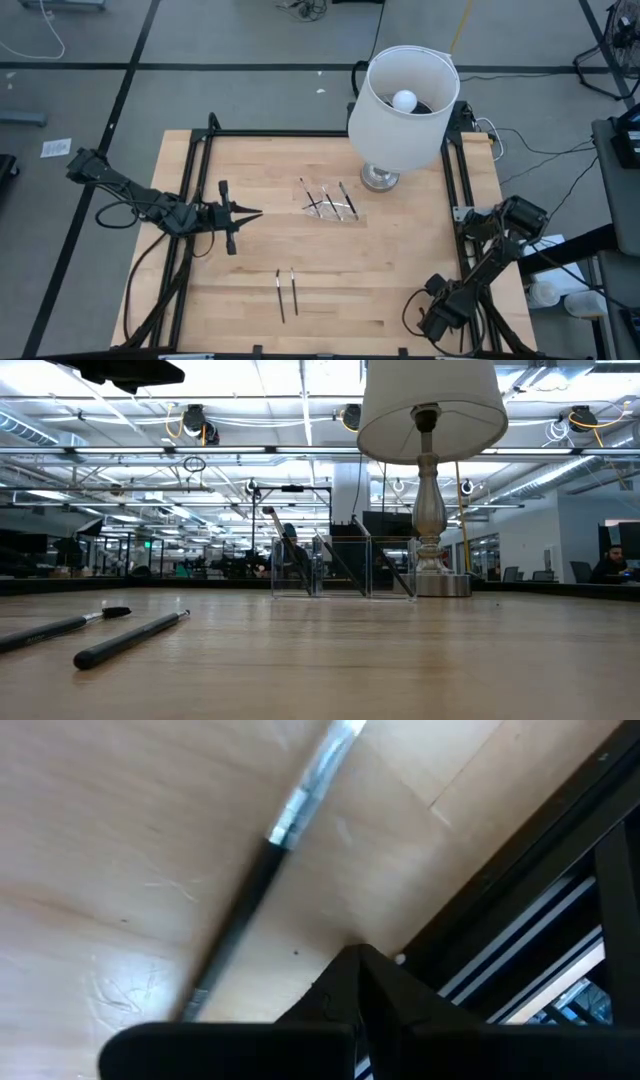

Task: Pick & Place Makeup Brushes
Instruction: Put the black eyeshadow brush into the transparent organizer

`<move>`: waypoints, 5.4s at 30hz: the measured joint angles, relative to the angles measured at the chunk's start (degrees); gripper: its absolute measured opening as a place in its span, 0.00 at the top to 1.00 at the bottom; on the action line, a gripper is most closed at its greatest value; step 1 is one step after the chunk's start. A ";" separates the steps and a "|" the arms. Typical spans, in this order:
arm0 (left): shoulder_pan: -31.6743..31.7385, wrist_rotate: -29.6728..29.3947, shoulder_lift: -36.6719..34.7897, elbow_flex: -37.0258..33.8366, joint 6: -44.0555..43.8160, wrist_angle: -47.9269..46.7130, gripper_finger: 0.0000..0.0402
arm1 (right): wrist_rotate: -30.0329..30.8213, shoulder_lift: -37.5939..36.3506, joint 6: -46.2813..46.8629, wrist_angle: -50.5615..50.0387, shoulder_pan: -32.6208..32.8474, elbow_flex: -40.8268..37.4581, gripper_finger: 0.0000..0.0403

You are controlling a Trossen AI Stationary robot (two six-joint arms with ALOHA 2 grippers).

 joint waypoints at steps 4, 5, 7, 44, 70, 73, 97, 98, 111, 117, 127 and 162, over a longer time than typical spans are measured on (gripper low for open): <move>0.00 0.00 0.01 0.00 -0.04 0.07 0.91 | 0.87 0.02 -0.60 0.52 -1.12 -0.05 1.00; 0.02 0.00 0.02 0.00 -0.07 0.06 0.91 | 1.20 0.06 -0.72 0.71 -1.49 -0.03 1.00; 0.02 0.00 0.00 0.00 -0.09 0.09 0.91 | 2.75 0.07 -1.25 0.74 -2.08 0.40 1.00; -0.02 0.00 0.01 0.00 -0.15 -0.41 0.91 | 25.36 -6.19 4.36 -1.48 -5.68 10.77 0.69; -0.02 0.00 0.00 0.00 -0.27 -0.33 0.91 | 19.74 -6.53 13.49 15.44 -4.81 -8.43 0.81; -0.02 0.00 0.02 0.00 -0.66 -0.35 0.91 | 19.78 -6.43 12.88 14.16 -4.76 -8.47 0.94; -0.26 0.33 0.00 0.00 -0.20 0.96 0.91 | 52.46 -21.32 -15.27 16.47 -12.76 -5.80 1.00; -0.26 0.33 0.01 0.00 -0.19 1.30 0.91 | 53.39 -21.41 -18.52 18.36 -13.26 -5.80 1.00; -0.31 23.92 0.45 0.00 2.77 12.36 0.91 | 73.02 -21.55 -77.58 51.97 -20.74 -5.84 1.00; -0.20 25.58 5.79 0.00 1.96 17.56 0.91 | 72.00 -19.79 -98.65 70.08 -23.74 -5.93 1.00; -0.42 25.43 20.35 -0.02 5.57 35.42 0.91 | 62.36 -15.52 -109.33 85.05 -27.39 -5.95 1.00; 4.87 29.96 33.39 1.42 1.28 48.54 0.39 | 51.13 -1.12 -116.10 94.95 -34.70 3.55 1.00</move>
